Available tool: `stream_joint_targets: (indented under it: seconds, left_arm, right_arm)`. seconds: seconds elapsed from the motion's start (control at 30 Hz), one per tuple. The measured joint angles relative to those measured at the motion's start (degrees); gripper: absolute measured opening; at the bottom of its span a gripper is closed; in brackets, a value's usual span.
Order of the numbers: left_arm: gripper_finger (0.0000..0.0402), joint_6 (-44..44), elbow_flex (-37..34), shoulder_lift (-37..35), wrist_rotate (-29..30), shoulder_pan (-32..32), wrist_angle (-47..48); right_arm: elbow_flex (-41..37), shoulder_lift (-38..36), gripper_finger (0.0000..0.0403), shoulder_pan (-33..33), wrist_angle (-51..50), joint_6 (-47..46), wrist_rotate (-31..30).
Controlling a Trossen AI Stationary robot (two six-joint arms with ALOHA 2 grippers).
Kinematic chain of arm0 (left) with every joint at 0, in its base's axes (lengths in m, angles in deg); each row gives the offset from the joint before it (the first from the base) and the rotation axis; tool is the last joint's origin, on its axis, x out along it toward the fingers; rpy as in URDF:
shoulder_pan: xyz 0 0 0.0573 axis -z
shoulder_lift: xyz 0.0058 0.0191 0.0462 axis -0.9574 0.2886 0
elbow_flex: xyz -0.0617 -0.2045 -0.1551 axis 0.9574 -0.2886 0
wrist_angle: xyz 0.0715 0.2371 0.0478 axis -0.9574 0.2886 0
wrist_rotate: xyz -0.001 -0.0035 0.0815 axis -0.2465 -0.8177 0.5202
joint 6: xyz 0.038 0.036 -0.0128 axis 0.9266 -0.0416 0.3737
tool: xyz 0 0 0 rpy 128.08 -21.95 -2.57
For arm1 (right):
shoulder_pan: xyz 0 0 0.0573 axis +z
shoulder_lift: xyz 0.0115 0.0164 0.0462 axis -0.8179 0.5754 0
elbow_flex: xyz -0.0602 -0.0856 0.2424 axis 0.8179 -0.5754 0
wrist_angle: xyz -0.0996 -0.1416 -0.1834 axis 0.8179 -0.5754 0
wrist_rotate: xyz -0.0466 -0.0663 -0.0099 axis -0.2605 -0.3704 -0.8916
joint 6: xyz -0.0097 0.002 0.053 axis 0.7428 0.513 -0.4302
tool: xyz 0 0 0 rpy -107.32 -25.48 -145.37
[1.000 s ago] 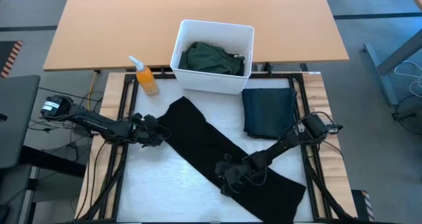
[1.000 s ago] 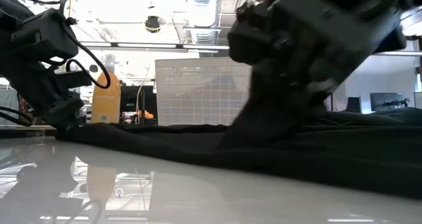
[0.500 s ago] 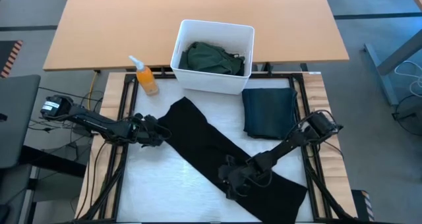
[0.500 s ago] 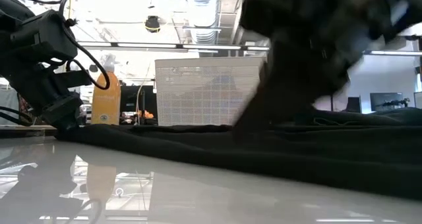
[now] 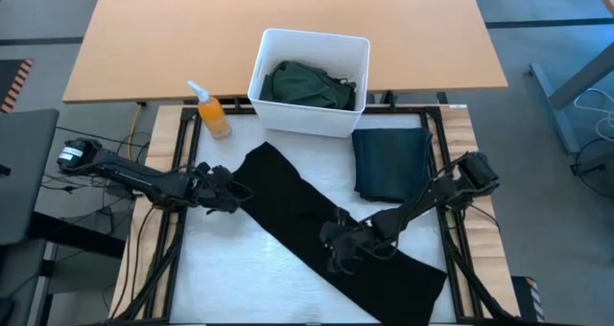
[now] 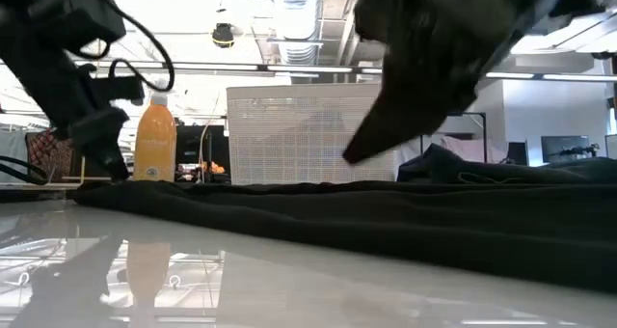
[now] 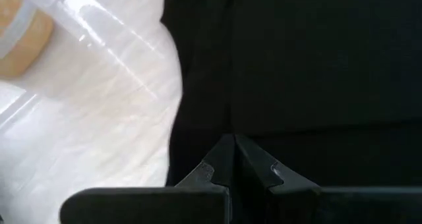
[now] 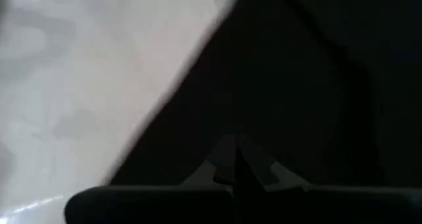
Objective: Fold laundry
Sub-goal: Fold the black t-shirt
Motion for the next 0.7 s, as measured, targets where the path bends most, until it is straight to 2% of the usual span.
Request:
stream_joint_targets:
  seconds: [0.13,0.23,0.3,0.4,0.47,0.53,0.6,0.7]
  left_arm:
    - [0.0000,-2.1,2.8,0.1,0.6,3.4,3.8]
    - [0.0000,-3.2,4.9,0.1,3.5,6.6,4.2]
    - [0.0000,-1.4,6.2,0.1,7.7,8.7,-0.1]
    - [0.0000,9.6,6.3,1.3,12.8,10.2,-18.6]
    - [0.0000,19.8,5.8,3.9,10.4,9.7,-33.6]
    - [0.0000,27.6,5.7,8.6,5.4,7.8,-43.8]
    - [0.0000,30.9,5.9,13.7,1.2,4.7,-49.6]
    - [0.0000,31.5,9.1,21.9,-5.9,-0.9,-52.9]
  right_arm:
    - [-0.4,1.1,0.0020,-0.4,-4.4,-2.2,0.0]
    - [-1.8,0.6,0.0020,0.0,-3.9,-3.2,-0.4]
    - [-2.0,0.5,0.0020,0.6,-4.2,-3.0,-1.4]
    - [-2.0,0.4,0.0020,0.7,-3.9,-1.6,-2.0]
    - [-2.0,0.4,0.0020,1.1,-4.4,-1.2,-2.5]
    - [-2.0,0.0,0.0020,1.5,-6.3,-1.3,-3.3]
    - [-2.0,-0.3,0.0020,2.2,-7.9,-1.8,-4.0]
    - [-2.0,-1.0,0.0020,4.0,-11.4,-3.6,-6.9]
